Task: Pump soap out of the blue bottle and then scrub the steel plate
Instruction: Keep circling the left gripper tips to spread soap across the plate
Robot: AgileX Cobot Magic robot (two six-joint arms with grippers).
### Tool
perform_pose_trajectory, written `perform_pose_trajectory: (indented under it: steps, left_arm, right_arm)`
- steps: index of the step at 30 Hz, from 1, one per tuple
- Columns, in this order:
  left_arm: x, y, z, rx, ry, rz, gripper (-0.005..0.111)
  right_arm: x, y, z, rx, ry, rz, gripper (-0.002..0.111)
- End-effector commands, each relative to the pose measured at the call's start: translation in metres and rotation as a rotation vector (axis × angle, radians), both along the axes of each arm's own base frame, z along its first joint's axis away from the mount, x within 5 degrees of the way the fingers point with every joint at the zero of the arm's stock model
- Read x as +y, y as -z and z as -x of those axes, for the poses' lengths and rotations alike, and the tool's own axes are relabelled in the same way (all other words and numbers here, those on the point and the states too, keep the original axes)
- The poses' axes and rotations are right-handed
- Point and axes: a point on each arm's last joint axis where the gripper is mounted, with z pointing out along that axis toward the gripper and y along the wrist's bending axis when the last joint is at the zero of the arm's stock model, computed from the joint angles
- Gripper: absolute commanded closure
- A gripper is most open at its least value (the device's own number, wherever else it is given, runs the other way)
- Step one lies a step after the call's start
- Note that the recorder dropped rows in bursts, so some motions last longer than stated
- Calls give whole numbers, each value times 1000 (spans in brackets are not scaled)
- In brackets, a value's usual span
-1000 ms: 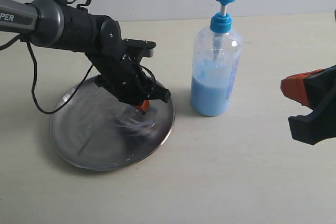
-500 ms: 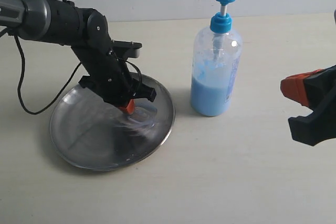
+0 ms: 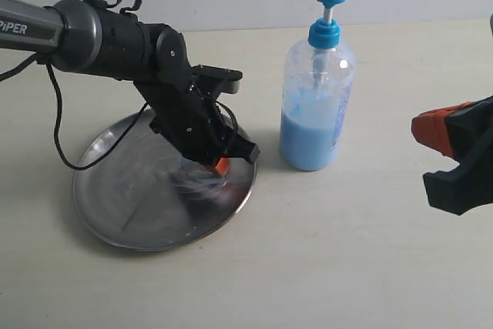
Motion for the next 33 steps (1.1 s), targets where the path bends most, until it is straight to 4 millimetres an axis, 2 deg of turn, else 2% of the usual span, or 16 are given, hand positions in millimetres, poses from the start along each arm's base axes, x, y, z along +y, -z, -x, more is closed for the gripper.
perform_pose_trajectory:
  steps: [1, 5, 9, 13, 19, 23, 29, 33]
  left_arm:
    - [3, 5, -10, -67, -37, 28, 107]
    - [29, 6, -25, -41, -132, 17, 107]
    - [52, 8, -27, 64, -155, -30, 107]
    - [57, 9, -22, 120, -129, -64, 107]
    - [44, 9, -12, 154, -62, -64, 107]
    - [27, 8, -3, 149, -18, -17, 107]
    - [6, 7, 1, 70, -6, 23, 107]
    - [2, 6, -3, 14, -14, 42, 107]
  right_arm:
    - [0, -1, 1, -11, -6, -9, 108]
    - [0, -1, 1, -11, -6, -9, 108]
    - [0, -1, 1, -11, -6, -9, 108]
    - [0, -1, 1, -11, -6, -9, 108]
    - [0, -1, 1, -12, -6, -10, 108]
    - [0, -1, 1, -12, -6, -10, 108]
    - [0, -1, 1, -12, -6, -10, 108]
    - [0, -1, 1, -11, -6, -12, 108]
